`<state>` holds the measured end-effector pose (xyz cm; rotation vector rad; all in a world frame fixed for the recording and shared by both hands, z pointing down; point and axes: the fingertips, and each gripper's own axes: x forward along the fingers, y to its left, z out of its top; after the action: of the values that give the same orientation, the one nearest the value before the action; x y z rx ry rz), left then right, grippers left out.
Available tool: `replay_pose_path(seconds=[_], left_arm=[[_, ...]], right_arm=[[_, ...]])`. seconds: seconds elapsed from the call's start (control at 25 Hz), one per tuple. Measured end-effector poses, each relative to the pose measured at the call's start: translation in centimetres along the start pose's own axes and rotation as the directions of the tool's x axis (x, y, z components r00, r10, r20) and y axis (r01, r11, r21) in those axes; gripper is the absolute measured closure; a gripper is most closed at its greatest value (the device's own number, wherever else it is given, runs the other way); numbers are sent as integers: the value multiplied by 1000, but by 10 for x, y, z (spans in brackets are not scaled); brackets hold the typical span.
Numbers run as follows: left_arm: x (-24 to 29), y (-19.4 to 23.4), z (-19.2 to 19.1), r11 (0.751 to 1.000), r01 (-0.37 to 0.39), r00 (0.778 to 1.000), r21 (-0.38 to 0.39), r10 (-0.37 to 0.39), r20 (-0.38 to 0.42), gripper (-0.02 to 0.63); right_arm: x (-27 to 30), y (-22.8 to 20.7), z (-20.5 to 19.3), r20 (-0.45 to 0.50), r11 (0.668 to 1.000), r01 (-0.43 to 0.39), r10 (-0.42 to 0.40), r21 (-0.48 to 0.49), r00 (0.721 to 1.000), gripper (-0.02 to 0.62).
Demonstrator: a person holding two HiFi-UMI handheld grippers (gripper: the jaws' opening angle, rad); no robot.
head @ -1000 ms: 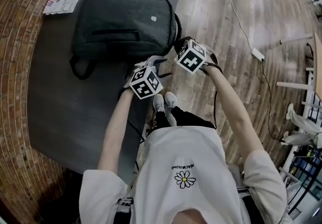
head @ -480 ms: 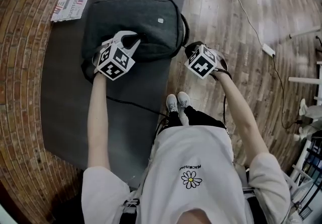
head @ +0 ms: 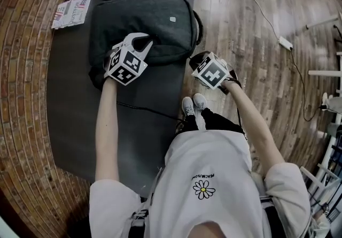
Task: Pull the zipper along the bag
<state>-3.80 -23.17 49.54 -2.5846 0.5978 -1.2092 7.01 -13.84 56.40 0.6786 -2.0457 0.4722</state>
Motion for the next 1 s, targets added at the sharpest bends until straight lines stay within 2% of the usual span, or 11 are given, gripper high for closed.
replay_pose_path(seconds=[0.2, 0.28, 0.36, 0.4, 0.48, 0.56, 0.6, 0.68, 0.76, 1.0], left_arm=[[2, -2, 3, 1000, 1, 1000, -3, -1, 8, 557], [1, -1, 4, 999, 24, 1000, -22, -23, 14, 557], [-7, 2, 7, 998, 44, 998, -33, -43, 38, 559], [-17, 8, 7, 999, 23, 998, -36, -21, 54, 573], [-52, 29, -3, 992, -110, 991, -58, 114, 69, 577], [-87, 51, -27, 963, -247, 967, -106, 252, 34, 581], [-97, 57, -45, 949, -288, 957, -127, 290, 2, 581], [-103, 61, -75, 932, -317, 948, -178, 318, -20, 584], [-103, 58, -87, 921, -314, 946, -230, 325, 10, 598], [-99, 60, -85, 921, -331, 941, -207, 339, 3, 606]], right_arm=[[18, 55, 17, 59, 992, -120, 118, 27, 991, 581], [21, 68, 31, 54, 992, -128, 128, 3, 990, 580], [28, 73, 38, 25, 994, -104, 104, -30, 994, 580], [32, 73, 38, 12, 995, -97, 97, -37, 995, 587], [34, 73, 36, -2, 994, -96, 96, -51, 995, 588], [34, 69, 36, -13, 993, -81, 81, -89, 997, 589], [34, 66, 36, -17, 992, -73, 72, -101, 997, 588], [35, 65, 36, -20, 993, -68, 66, -94, 998, 588], [37, 69, 36, -22, 994, -72, 70, -79, 997, 588], [41, 75, 47, -15, 996, -63, 63, -59, 998, 587]])
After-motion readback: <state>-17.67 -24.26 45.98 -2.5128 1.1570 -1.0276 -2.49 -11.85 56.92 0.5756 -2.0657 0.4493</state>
